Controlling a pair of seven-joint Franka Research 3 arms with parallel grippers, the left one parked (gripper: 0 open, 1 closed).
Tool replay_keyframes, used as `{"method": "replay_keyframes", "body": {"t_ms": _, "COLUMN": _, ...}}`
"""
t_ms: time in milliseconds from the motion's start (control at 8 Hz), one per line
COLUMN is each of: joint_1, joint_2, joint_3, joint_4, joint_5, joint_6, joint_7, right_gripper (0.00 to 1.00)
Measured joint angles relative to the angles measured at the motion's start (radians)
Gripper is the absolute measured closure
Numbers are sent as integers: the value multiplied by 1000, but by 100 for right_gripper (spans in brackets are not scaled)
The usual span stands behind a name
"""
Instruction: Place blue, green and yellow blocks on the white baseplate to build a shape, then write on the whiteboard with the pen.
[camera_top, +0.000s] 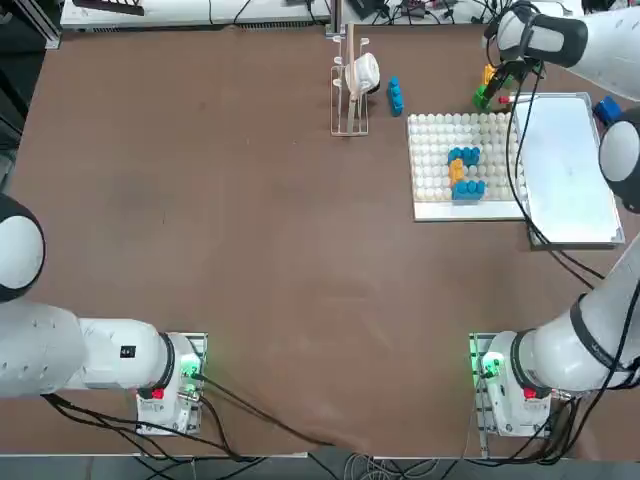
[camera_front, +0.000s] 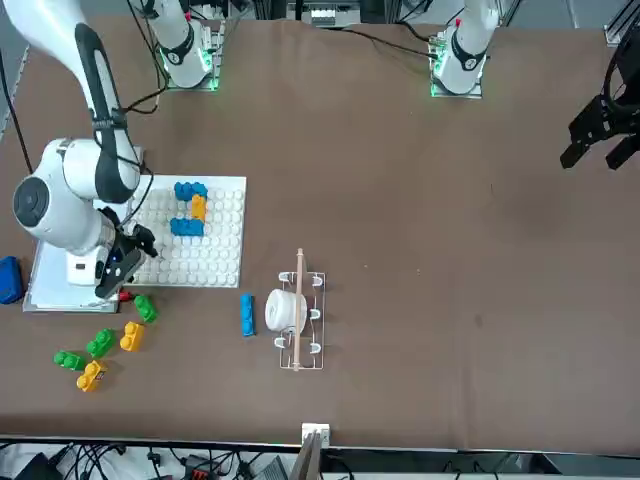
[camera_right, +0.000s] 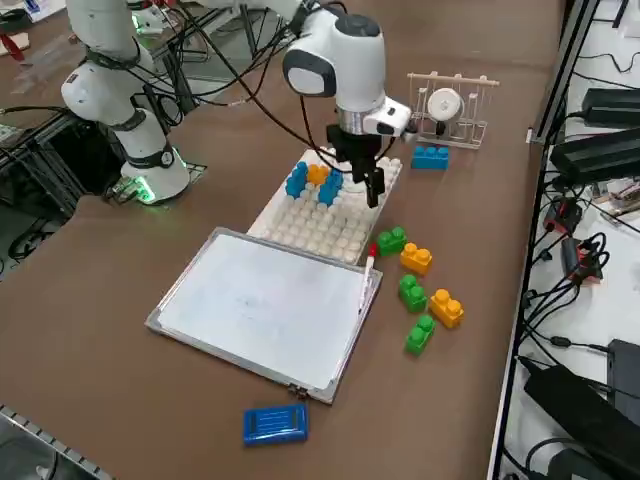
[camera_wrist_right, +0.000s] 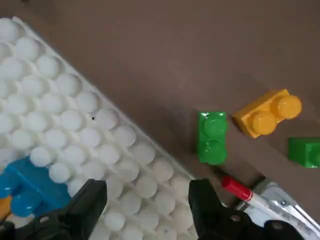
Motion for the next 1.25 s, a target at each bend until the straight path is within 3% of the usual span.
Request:
{"method": "replay_keyframes", "body": {"t_ms": 500, "joint_1": -29, "joint_2": 134, "joint_3": 0, "joint_4": 97, "joint_5": 16, "joint_6": 86, "joint_7": -1, "right_gripper": 0}}
{"method": "replay_keyframes", "body": {"t_ms": 1250, "joint_1": -32, "joint_2": 210, "joint_3": 0, "joint_4": 128, "joint_5": 16, "joint_6": 161, "joint_7": -159, "right_gripper": 4}}
